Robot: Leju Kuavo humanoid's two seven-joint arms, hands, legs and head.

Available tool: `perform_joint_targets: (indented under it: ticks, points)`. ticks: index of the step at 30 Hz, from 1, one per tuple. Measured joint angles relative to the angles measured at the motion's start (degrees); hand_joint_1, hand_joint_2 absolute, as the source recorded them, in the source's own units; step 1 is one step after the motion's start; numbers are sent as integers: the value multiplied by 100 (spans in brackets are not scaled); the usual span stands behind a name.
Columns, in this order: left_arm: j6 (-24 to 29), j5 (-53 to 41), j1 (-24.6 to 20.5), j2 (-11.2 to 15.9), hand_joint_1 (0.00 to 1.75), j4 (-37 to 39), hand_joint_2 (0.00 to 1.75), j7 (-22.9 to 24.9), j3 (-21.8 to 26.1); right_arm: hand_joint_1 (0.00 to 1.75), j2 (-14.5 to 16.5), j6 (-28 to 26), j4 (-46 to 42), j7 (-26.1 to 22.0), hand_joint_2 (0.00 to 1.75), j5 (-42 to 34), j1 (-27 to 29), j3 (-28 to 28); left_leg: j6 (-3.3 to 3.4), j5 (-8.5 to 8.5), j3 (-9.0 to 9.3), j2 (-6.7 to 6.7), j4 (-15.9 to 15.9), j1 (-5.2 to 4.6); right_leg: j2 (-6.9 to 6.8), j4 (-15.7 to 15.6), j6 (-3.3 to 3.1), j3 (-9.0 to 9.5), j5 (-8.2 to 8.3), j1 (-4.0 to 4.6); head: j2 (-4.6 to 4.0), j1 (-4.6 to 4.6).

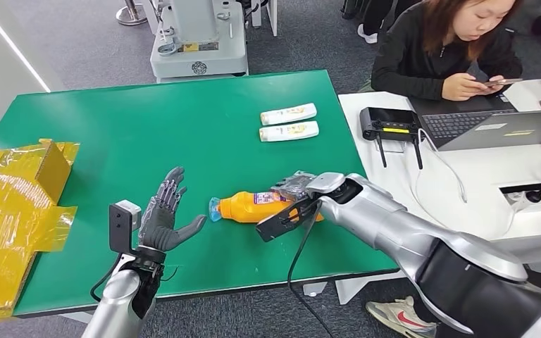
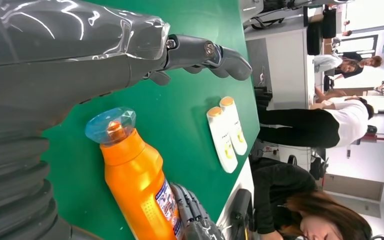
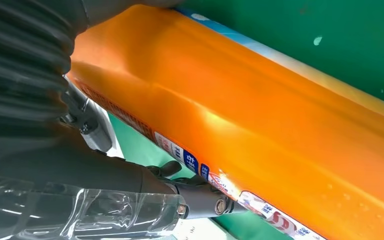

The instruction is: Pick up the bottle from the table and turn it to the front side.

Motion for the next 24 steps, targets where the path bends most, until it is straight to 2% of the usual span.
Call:
perform_joint_targets:
  ticks: [4,11,15,17,24]
  points:
    - [14,-2,28,3,0,0,175,0,1,6,-19,-262,75,10,175,-6,90,158,0,0,3,2,0,0,2,-1,0,3,0,0,0,-1]
    - [35,-26,97,37,0,0,175,0,4,44,-46,-720,167,124,175,-56,292,226,1,-3,35,11,-1,1,10,-4,1,32,-1,0,0,0]
    - [34,-33,160,51,0,-3,175,-5,6,163,-47,-875,219,145,175,-131,376,221,0,-4,60,12,-2,1,10,-5,2,56,-2,1,0,-1]
    - [34,-40,191,62,0,-19,175,-8,7,175,-48,-986,235,159,175,-184,426,207,0,-4,71,12,-2,2,10,-6,2,67,-2,1,0,0]
    - [36,-89,402,107,0,-185,175,-19,21,175,-90,-1525,234,104,175,-566,660,26,9,-12,103,15,-3,3,11,-9,5,100,-5,2,0,0]
